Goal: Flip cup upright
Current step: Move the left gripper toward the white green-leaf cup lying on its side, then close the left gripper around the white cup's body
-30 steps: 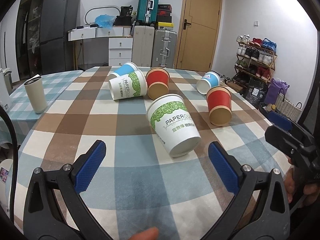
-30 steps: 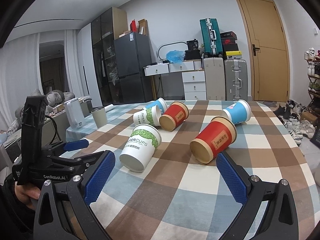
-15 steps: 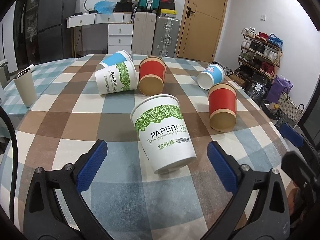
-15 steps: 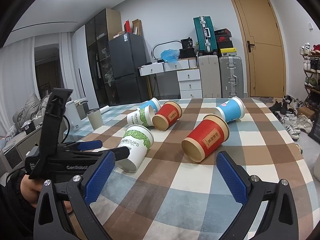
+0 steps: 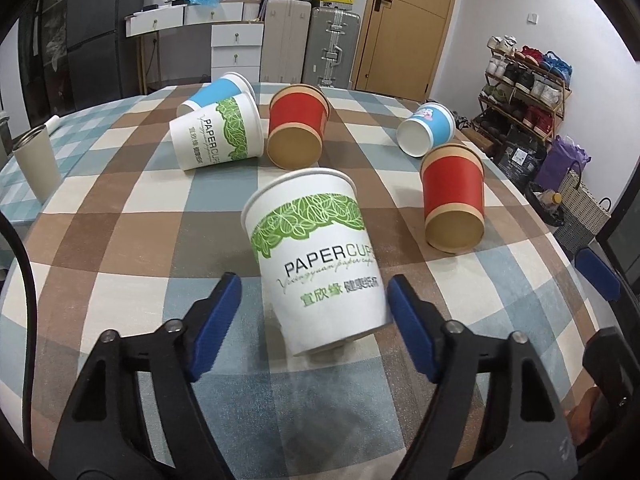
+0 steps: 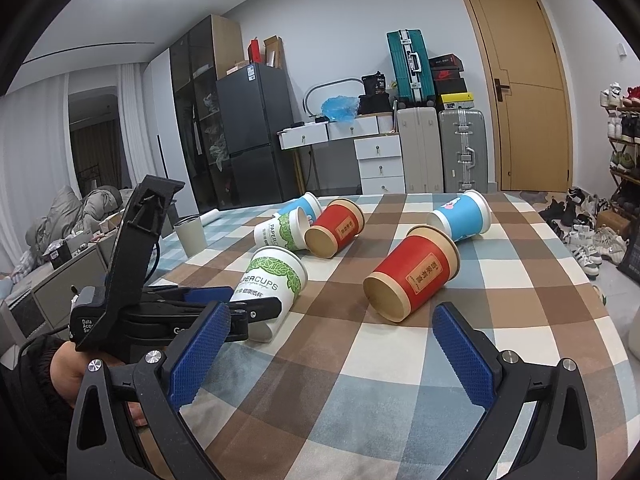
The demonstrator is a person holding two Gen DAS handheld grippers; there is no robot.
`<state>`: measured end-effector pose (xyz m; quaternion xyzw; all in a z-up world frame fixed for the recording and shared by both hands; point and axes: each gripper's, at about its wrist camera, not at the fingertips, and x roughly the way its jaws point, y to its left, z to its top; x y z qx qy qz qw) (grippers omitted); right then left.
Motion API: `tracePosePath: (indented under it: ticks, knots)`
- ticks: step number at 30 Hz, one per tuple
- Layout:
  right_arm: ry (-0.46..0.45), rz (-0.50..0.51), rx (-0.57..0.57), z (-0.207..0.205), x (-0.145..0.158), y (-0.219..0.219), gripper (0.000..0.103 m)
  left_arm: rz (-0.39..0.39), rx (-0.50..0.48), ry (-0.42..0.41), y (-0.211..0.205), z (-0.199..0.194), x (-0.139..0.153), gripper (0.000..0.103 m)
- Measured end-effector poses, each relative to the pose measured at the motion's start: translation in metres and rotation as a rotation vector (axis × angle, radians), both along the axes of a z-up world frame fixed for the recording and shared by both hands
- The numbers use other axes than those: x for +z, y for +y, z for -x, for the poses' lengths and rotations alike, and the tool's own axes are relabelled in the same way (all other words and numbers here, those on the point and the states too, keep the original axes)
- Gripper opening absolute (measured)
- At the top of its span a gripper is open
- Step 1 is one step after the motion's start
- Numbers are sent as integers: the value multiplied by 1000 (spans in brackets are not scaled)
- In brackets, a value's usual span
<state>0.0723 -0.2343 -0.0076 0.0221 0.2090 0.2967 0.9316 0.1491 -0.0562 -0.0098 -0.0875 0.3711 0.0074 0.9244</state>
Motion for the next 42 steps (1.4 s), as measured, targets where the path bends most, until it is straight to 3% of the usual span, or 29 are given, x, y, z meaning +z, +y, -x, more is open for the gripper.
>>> tracePosePath:
  ticks: [2,7,24,42]
  knots:
    - [0,1,1,0,0,0,103,20,-7,8,0,-1,-2,59]
    - [0,1,1,0,0,0,103,37,-4,-1,0,3,-2,55]
    - [1,2,1,0,0,1,103,52,5,-47,9,32,12,55]
    - [4,18,24,3,0,12,103,51,-4,-123,22,114,34,55]
